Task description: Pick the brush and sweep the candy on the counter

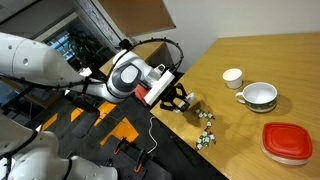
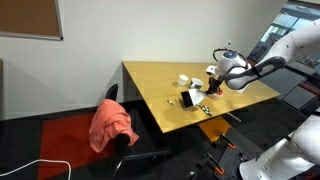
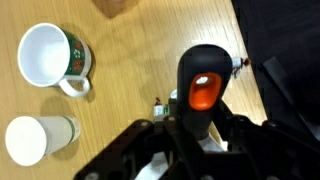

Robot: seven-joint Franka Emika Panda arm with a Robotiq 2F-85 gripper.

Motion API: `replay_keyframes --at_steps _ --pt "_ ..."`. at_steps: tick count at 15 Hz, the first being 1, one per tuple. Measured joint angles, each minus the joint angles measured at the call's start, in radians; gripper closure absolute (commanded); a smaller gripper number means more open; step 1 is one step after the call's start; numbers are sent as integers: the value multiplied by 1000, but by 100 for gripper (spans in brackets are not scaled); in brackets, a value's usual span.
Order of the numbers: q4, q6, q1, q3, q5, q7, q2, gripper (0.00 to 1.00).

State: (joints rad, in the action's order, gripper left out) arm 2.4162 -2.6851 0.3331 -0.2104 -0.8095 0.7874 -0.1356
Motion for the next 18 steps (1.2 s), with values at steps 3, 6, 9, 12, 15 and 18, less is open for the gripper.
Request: replay_keyframes --at_steps 3,6,9,12,15,18 --pt "-11 -24 -19 45 256 89 0 87" --pt "-48 -24 -46 78 465 161 -9 87" --pt "-116 -10 -61 95 576 192 -46 87" --pt "-194 25 -63 104 660 237 -109 87" --pt "-267 80 -61 112 701 282 -173 87" --pt "-321 136 -61 117 705 292 -225 87"
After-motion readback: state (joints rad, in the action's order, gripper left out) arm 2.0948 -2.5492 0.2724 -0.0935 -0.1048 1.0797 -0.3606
